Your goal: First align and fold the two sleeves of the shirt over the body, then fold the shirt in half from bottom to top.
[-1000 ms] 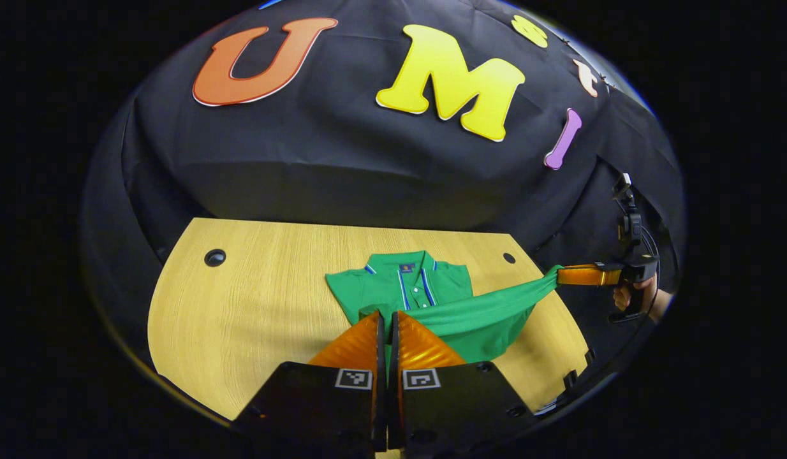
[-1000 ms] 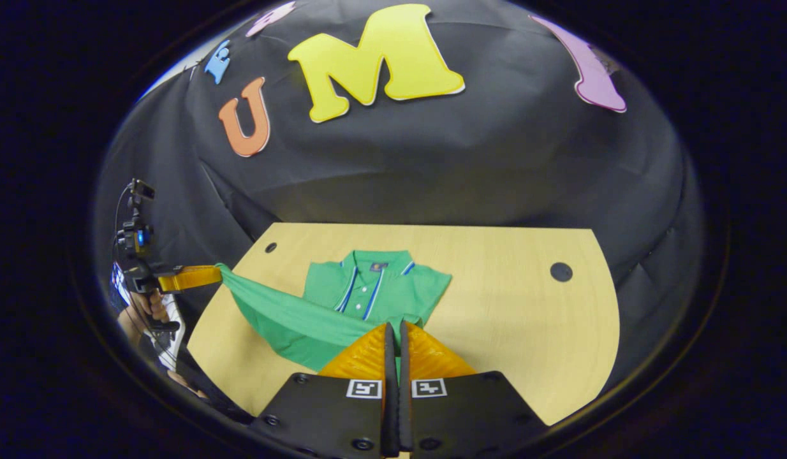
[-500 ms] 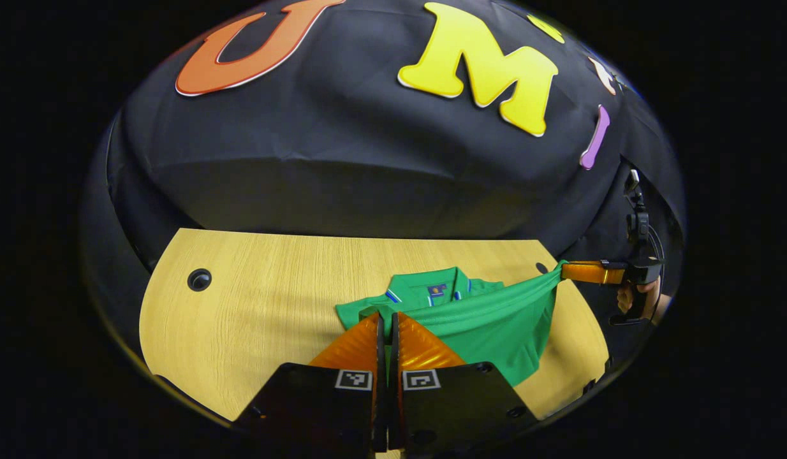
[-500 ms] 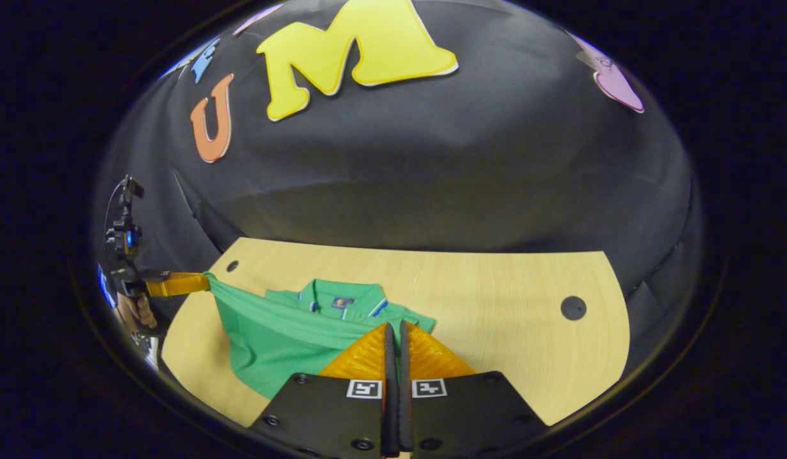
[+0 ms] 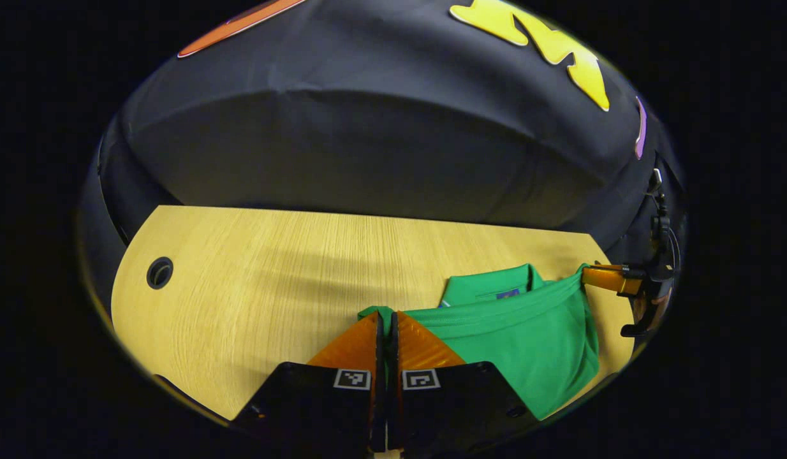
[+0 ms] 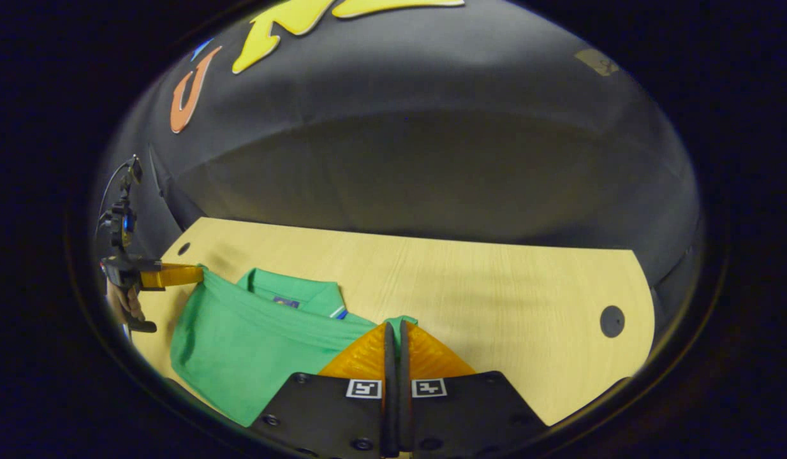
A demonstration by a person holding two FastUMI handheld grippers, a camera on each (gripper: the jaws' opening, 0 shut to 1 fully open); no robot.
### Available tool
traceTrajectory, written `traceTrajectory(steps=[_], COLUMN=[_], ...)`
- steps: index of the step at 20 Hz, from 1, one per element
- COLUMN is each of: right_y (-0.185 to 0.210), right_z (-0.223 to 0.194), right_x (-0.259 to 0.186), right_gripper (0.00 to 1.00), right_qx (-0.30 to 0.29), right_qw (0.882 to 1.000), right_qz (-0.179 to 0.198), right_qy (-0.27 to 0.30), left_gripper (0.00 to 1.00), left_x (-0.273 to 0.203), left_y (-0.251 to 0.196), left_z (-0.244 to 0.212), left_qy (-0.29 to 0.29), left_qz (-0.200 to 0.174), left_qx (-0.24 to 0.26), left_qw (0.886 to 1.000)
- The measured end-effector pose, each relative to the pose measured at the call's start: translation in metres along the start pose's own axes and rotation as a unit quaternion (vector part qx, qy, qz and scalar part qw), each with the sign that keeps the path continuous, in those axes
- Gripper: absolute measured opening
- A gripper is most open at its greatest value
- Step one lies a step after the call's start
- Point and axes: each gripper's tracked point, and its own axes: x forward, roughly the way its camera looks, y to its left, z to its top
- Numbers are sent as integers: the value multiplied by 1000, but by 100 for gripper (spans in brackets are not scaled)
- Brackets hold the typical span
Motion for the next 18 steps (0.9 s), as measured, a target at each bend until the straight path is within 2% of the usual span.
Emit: traceTrajectory(steps=[2, 4, 5, 6, 8, 10, 11, 12, 13, 14, 15, 18], right_y=[0, 0, 0, 1, 10, 12, 13, 15, 18, 24, 32, 58], right_z=[-9, -10, -11, -11, -2, 6, 10, 16, 24, 30, 41, 70], right_x=[7, 7, 6, 4, -17, -53, -69, -88, -108, -129, -160, -245], right_gripper=[2, 7, 7, 7, 43, 80, 90, 88, 96, 93, 96, 93], right_qx=[1, 11, 11, 8, 13, 6, 4, 7, 8, 7, 6, 6], right_qw=[1000, 1000, 1000, 1000, 1000, 999, 998, 997, 995, 994, 991, 980], right_qz=[-11, -16, -16, -19, -11, -25, -33, -44, -53, -58, -62, -54], right_qy=[10, 13, 14, 15, -7, -33, -45, -61, -78, -96, -122, -189], left_gripper=[7, 12, 29, 17, 37, 68, 79, 80, 81, 90, 100, 100], left_x=[8, 10, 10, 8, -15, -46, -62, -79, -97, -116, -156, -241], left_y=[-2, -2, -3, -3, -15, -28, -29, -33, -40, -44, -51, -75], left_z=[-5, -4, -5, -5, 4, 15, 22, 32, 41, 50, 64, 95], left_qy=[5, 4, 7, 10, -7, -23, -40, -61, -81, -100, -127, -192], left_qz=[6, 19, 26, 31, 34, 29, 41, 48, 51, 57, 59, 62], left_qx=[5, 16, 23, 30, 54, 58, 57, 55, 50, 48, 46, 50], left_qw=[1000, 1000, 999, 999, 998, 998, 997, 995, 994, 992, 989, 978])
